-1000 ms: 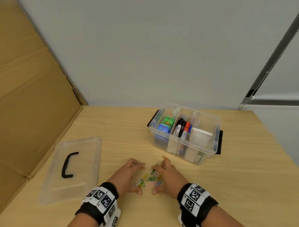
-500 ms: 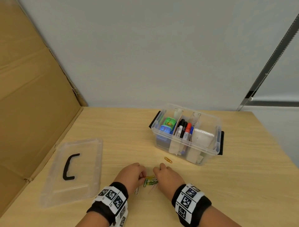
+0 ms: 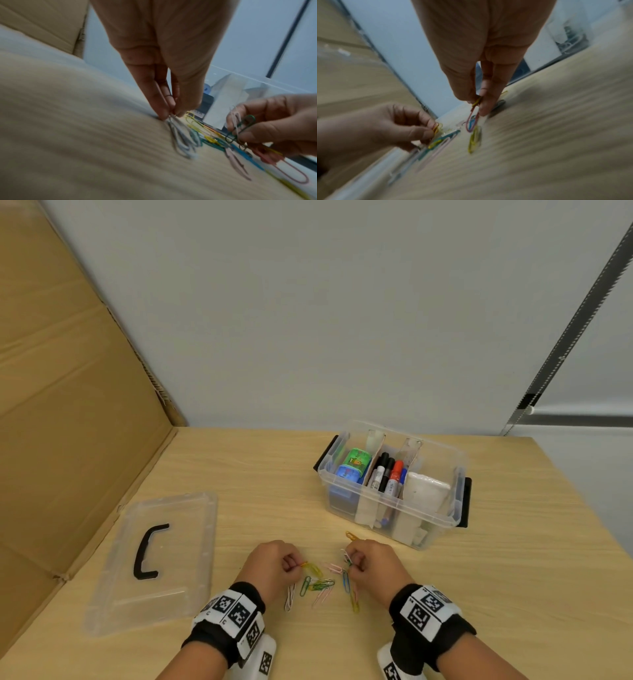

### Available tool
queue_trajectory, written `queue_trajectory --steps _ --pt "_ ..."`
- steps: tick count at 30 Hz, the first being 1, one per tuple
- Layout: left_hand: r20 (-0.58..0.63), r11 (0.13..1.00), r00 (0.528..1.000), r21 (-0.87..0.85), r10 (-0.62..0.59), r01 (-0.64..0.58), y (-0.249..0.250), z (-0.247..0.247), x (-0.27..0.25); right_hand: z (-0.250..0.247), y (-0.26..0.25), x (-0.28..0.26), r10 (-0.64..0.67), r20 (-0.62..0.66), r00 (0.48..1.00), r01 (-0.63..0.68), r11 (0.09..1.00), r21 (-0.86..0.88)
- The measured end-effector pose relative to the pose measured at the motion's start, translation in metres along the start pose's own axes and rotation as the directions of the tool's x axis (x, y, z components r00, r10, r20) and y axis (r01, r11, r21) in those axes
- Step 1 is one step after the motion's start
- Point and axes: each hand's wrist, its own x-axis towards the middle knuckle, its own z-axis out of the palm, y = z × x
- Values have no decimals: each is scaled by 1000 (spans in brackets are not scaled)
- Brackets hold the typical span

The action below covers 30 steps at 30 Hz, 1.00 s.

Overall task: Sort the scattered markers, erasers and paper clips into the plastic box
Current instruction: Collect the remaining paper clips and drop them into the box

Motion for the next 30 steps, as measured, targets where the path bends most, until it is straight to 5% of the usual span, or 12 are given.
queue_trajectory --steps 6,11,18,26,30 --pt "-109 988 994 -154 -10 -7 -1 -6 -11 -8 1 -5 26 -15 1000 -22 982 187" --pt "128 997 989 3 -73 73 -7 -17 -25 -12 4 -5 24 -29 999 -17 975 221" --pt "81 969 966 7 -246 246 0 3 -33 -5 8 -5 25 -33 999 -18 981 193" --pt "43 936 963 249 -267 248 22 4 -25 -7 7 -9 6 -22 1000 -1 980 201" --pt "49 849 967 491 -251 195 29 6 -21 -22 -5 -17 -63 -79 995 77 977 201"
